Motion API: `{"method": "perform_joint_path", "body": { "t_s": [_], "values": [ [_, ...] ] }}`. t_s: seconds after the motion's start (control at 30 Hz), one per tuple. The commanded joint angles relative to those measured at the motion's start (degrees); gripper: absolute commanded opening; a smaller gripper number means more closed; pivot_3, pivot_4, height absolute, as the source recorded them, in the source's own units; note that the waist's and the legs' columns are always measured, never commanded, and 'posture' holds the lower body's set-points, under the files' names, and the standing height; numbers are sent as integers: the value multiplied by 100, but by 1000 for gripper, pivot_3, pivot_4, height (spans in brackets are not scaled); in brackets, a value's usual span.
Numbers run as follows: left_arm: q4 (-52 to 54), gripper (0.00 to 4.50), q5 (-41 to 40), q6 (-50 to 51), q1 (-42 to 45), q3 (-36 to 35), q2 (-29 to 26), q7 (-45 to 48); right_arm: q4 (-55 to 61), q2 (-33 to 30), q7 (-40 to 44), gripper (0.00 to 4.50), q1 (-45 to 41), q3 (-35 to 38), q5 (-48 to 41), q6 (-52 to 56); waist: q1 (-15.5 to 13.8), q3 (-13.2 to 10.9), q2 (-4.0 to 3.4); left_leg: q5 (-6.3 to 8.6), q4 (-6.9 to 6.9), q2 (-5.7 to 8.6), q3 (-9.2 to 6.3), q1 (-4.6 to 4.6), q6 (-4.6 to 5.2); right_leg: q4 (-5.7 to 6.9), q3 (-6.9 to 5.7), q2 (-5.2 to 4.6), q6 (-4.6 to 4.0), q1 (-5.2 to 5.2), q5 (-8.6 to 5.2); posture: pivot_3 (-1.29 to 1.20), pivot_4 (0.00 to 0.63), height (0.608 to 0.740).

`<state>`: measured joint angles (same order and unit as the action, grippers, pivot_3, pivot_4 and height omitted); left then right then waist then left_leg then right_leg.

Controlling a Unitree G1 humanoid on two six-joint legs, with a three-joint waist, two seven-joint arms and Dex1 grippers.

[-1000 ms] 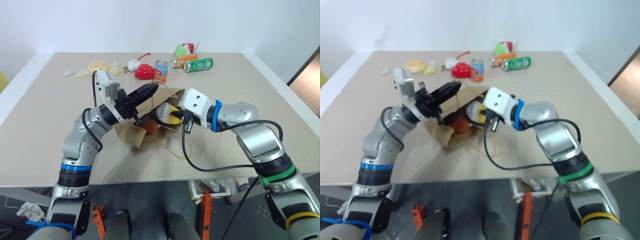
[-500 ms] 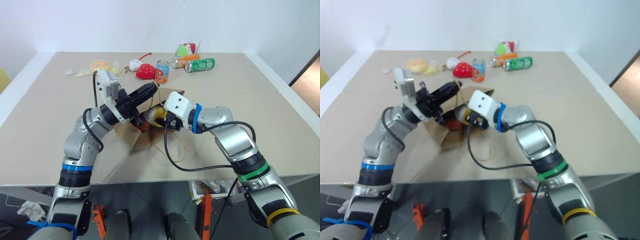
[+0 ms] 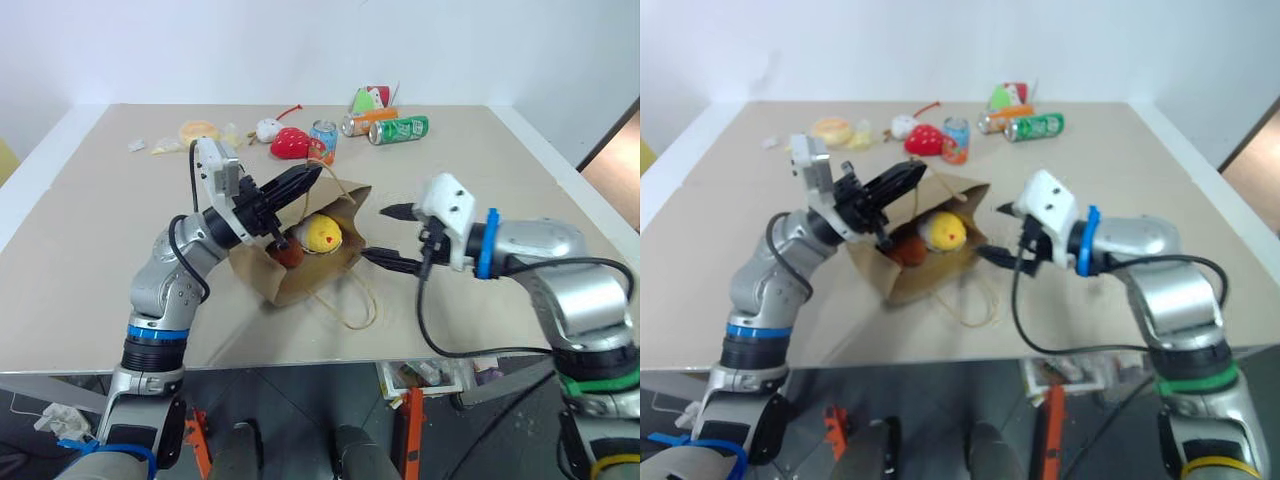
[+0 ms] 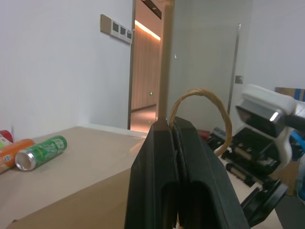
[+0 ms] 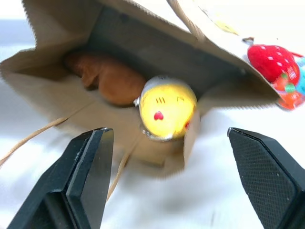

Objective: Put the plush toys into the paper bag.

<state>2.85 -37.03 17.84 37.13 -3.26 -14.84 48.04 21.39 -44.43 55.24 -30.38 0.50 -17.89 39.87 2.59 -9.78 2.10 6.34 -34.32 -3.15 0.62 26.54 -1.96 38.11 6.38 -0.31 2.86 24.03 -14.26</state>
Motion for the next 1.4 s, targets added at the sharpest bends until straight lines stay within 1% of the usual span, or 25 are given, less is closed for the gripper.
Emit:
{"method": "perform_joint_path", "body": {
  "t_s": [0.03,0.07,0.17,0.27,0.37,0.43,0.57,0.67,0.73,1.07,1.23,1.4],
  "values": [
    [130,0,-61,-56,150,-65,-11,44,294,-212,27,4133,219,374,-128,-236,14,0,0,0,0,0,0,-1,0,0,0,0,0,-1,0,0,150,740],
    [130,0,-64,-52,150,-66,-13,47,286,-305,35,4133,340,353,-22,-423,15,0,0,0,-3,-1,1,-2,0,0,0,0,-3,-1,3,0,150,740],
    [129,0,-70,-38,151,-59,-10,52,-155,-651,-117,4133,664,-21,827,-1307,12,0,0,0,-6,-1,0,-5,0,0,-1,0,-3,-4,9,0,150,740],
    [129,0,-71,-35,156,-55,-11,53,-578,-788,-258,4133,763,-284,1373,-2113,12,0,0,0,-13,3,5,-4,0,-1,0,-8,-2,-5,8,0,150,740],
    [136,0,-69,-34,161,-61,-17,46,-683,-878,-135,4133,955,-425,1606,-2622,10,0,0,-1,-12,6,7,-4,1,-1,2,-10,0,-4,8,0,150,740],
    [152,0,-75,-26,154,-71,-28,40,-541,-974,51,4133,1189,-403,1556,-2793,9,0,0,-1,-9,6,5,-4,1,0,2,-9,4,-4,5,0,150,740],
    [164,0,-76,-27,139,-86,-45,29,-409,-1215,231,4133,1561,-425,1747,-3173,2,-1,0,0,-6,9,3,-3,0,0,2,-9,11,-7,-2,0,150,740],
    [157,0,-80,-33,145,-91,-43,20,-220,-1307,359,4133,1814,-486,1790,-3313,4,0,0,0,-7,9,1,-4,0,0,2,-9,10,-8,-2,0,150,740],
    [147,0,-81,-38,151,-92,-35,15,-195,-1264,345,4133,1868,-506,1830,-3377,5,-1,1,0,-8,9,0,-8,0,0,2,-8,8,-11,0,0,150,740],
    [166,0,-90,-31,132,-93,-4,-7,-135,-556,-63,4133,1464,-877,2162,-3266,5,-1,2,-2,-18,10,0,-12,-2,0,2,-10,7,-18,7,0,150,740],
    [165,0,-97,-22,133,-108,-15,-19,62,-436,-41,4133,1496,-855,2061,-3084,0,-1,2,-2,-14,11,-1,-11,-2,0,2,-10,10,-18,3,0,150,740],
    [123,0,-108,-11,162,-124,-25,-17,162,-462,14,4133,1416,-760,1948,-2920,0,-1,2,-2,-14,11,-2,-11,-2,0,1,-10,9,-18,4,0,150,740]
  ]
}}
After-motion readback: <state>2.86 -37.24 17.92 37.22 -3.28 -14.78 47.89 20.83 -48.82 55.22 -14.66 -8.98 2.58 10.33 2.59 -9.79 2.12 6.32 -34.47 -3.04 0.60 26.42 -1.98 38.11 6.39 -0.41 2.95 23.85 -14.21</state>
